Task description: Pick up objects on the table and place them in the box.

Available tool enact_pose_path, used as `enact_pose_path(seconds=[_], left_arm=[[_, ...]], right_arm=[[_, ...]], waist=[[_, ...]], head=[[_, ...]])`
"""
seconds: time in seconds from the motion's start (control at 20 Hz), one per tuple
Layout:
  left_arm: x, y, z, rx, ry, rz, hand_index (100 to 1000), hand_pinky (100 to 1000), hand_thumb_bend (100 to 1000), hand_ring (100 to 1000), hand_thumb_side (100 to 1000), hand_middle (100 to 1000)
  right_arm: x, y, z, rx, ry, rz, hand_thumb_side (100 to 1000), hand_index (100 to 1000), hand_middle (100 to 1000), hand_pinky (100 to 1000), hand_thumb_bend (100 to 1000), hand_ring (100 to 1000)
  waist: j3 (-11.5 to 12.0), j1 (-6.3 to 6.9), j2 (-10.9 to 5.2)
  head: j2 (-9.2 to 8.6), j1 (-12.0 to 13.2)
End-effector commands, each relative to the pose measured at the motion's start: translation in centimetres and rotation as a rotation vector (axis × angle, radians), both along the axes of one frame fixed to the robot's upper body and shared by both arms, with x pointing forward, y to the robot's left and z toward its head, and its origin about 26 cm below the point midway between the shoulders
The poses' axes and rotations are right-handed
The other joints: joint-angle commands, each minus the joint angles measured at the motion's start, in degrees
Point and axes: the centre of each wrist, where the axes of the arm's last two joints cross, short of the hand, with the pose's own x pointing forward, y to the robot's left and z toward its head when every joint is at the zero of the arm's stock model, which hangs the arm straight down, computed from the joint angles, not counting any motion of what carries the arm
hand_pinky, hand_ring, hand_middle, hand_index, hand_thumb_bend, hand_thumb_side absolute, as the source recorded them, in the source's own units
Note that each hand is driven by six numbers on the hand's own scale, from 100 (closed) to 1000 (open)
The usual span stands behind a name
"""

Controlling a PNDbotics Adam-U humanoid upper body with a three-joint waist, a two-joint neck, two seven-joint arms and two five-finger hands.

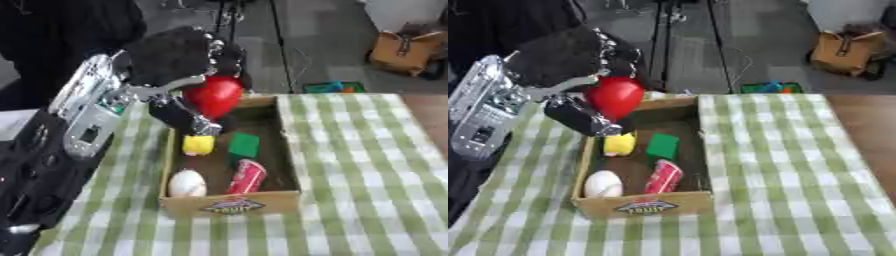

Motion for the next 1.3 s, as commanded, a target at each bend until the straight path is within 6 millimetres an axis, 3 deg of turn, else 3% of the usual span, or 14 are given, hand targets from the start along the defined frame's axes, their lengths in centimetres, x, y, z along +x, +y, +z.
enact_pose_path(seconds=[0.05,0.45,0.85,0.9,1.05,1.1,1.25,1.3], left_arm=[[1.2,0.4,0.0,0.019,0.003,0.033,168,100,124,125,100,103],[4.7,0.8,-2.6,-0.007,0.063,0.074,171,100,100,116,128,100],[5.9,0.4,-3.8,-0.021,0.074,0.064,202,100,100,146,130,140],[5.8,0.3,-3.8,-0.019,0.071,0.062,264,100,100,192,166,196],[5.7,0.2,-3.7,-0.002,0.065,0.069,296,100,100,213,180,226],[5.6,0.1,-3.6,0.016,0.067,0.077,446,100,100,324,253,329],[5.3,-0.3,-3.2,0.058,0.071,0.089,506,100,100,389,315,384],[5.2,-0.4,-3.1,0.071,0.077,0.094,698,283,100,601,484,546]], right_arm=[[-0.3,0.1,1.1,-0.026,-0.033,0.002,340,483,489,700,100,660],[-0.3,0.2,1.1,-0.024,-0.034,0.008,341,483,489,701,100,662],[-0.2,0.3,1.1,-0.025,-0.034,0.013,341,482,490,701,100,663],[-0.2,0.3,1.1,-0.025,-0.034,0.013,340,482,490,701,100,663],[-0.2,0.3,1.1,-0.025,-0.033,0.012,340,482,490,701,100,663],[-0.2,0.3,1.1,-0.026,-0.032,0.012,341,483,490,701,100,663],[-0.2,0.3,1.1,-0.026,-0.03,0.012,340,483,490,701,100,664],[-0.2,0.3,1.1,-0.026,-0.029,0.011,341,483,490,701,100,664]], waist=[[-0.2,-0.17,-1.22],[-0.7,-0.4,-1.13],[-1.1,-0.27,-0.89],[-1.1,-0.26,-0.88],[-1.1,-0.26,-0.88],[-1.1,-0.24,-0.91],[-1.0,-0.24,-0.96],[-1.0,-0.24,-0.99]], head=[[-0.04,0.0],[-0.24,0.5],[0.03,0.1],[0.15,-0.2],[0.4,-0.8],[0.38,-0.9],[0.3,-0.9],[0.29,-1.0]])
